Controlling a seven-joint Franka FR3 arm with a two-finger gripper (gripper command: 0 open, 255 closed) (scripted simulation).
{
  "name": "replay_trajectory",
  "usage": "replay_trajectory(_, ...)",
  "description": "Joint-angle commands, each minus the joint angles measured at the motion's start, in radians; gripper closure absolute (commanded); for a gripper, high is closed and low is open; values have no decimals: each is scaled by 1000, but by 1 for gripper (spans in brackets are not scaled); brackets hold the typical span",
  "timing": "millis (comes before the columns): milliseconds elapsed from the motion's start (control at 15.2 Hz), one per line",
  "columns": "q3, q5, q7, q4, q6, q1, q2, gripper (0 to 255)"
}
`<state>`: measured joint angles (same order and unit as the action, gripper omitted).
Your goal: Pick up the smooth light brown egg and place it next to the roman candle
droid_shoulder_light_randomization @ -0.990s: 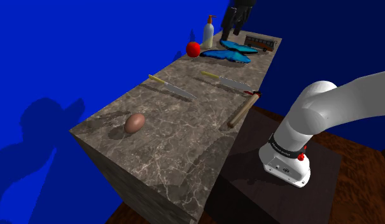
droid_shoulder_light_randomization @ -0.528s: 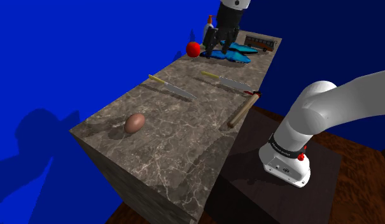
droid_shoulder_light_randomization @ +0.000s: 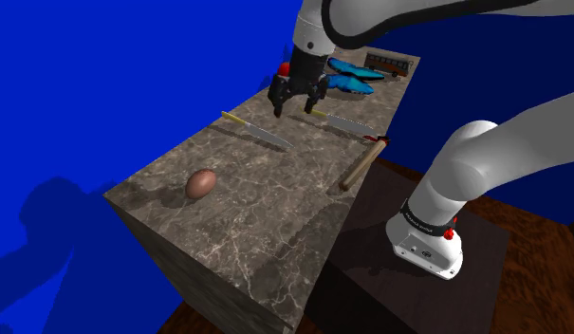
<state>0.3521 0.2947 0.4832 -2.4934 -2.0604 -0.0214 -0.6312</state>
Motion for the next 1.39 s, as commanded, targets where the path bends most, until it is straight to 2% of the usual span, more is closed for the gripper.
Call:
replay_trajectory(0,47,28,80,-3,-51,-1,36,0)
replay_trajectory(396,197,58,315,45,-224,-37,223,0)
replay_trajectory(660,302,13,498,109,-337,-83,379,0)
replay_trajectory(858,375,-80,666,171,-415,-122,515,0)
replay_trajectory(990,408,-178,800,220,-459,-137,617,0)
replay_trajectory(1122,414,-296,943,276,-492,-128,722,0)
replay_trajectory(1254,386,-408,1078,340,-512,-86,822,0)
replay_trajectory(1320,377,-411,1084,345,-513,-77,827,0)
